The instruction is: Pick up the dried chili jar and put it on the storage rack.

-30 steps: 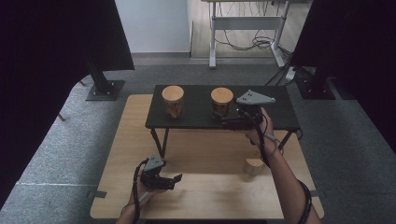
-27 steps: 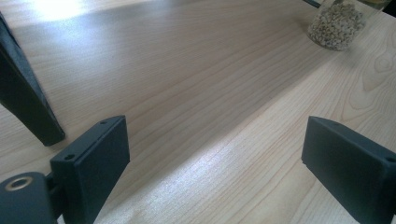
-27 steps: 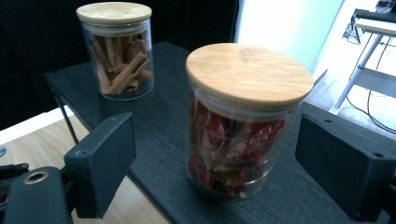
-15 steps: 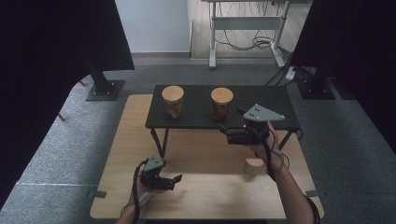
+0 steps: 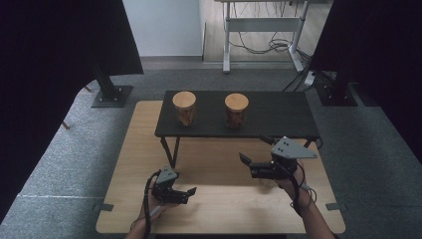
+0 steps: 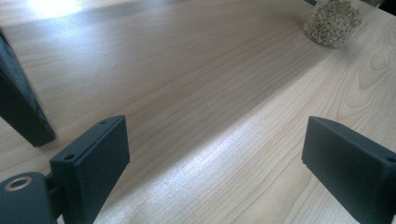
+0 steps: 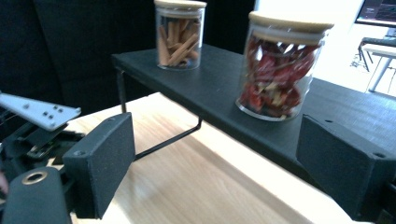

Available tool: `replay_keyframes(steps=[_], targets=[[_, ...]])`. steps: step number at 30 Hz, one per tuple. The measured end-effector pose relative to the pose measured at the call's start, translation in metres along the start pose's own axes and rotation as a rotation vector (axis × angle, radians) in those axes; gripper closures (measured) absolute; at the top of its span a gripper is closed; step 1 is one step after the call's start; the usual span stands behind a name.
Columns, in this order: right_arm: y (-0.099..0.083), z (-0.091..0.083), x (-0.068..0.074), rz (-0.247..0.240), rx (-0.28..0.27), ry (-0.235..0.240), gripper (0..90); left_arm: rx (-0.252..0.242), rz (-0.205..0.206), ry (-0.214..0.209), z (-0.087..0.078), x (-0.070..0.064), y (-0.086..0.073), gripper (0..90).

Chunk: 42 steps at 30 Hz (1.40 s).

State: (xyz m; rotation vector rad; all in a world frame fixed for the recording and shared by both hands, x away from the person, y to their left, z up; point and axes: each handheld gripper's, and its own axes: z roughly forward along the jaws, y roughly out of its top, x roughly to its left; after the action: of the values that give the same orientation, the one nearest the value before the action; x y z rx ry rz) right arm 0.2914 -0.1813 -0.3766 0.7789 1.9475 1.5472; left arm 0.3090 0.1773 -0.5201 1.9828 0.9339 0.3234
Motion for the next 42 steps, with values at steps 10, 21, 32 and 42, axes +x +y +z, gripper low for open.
replay_keyframes(steps=[10,21,32,42], targets=[[-0.034,-0.007,0.020,0.004,-0.019,0.017,11.4,0.004,-0.005,0.001,0.000,0.001,-0.001,7.2],[-0.082,-0.004,0.031,0.059,0.029,0.061,11.4,0.003,-0.004,0.003,0.000,0.001,0.000,7.2],[-0.112,0.010,0.035,0.103,0.084,0.067,11.1,0.008,-0.002,0.004,0.001,0.002,-0.001,7.2],[-0.126,0.020,0.044,0.086,0.138,0.079,10.8,0.011,0.000,0.007,0.000,0.003,-0.002,7.2]])
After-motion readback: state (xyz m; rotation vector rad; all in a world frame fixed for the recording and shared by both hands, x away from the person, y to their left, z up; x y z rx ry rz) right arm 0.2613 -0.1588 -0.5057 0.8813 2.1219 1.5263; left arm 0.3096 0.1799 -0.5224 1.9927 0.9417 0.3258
